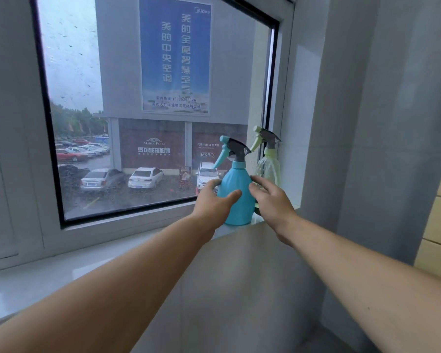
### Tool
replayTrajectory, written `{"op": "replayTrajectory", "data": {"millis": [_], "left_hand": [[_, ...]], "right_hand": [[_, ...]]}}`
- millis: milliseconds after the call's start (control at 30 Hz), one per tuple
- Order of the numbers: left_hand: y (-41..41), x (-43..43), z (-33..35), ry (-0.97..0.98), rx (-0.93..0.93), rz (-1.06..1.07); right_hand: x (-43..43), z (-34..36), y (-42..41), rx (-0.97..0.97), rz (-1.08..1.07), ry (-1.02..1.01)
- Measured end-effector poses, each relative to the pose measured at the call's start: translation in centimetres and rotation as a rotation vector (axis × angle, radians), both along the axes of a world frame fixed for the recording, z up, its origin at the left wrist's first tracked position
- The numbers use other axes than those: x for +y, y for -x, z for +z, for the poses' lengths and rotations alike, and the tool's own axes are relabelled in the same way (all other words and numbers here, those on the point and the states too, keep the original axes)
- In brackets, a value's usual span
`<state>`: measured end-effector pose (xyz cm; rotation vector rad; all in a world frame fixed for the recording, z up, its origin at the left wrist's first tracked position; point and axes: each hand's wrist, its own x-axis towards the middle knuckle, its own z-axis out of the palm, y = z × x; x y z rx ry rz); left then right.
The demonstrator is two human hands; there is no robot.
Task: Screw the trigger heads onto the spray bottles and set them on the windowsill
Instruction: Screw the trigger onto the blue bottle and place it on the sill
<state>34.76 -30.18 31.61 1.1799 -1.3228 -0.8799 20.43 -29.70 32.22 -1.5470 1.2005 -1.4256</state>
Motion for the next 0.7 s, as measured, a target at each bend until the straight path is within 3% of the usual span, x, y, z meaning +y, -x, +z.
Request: {"op": "replayTrajectory", "data": {"millis": [700], "left_hand": [[-0.5,1.1,0.6,0.022,-0.177,0.118]], "right_hand": [[2.1,-0.2,1.4,0.109,-0.089,0.078]]}}
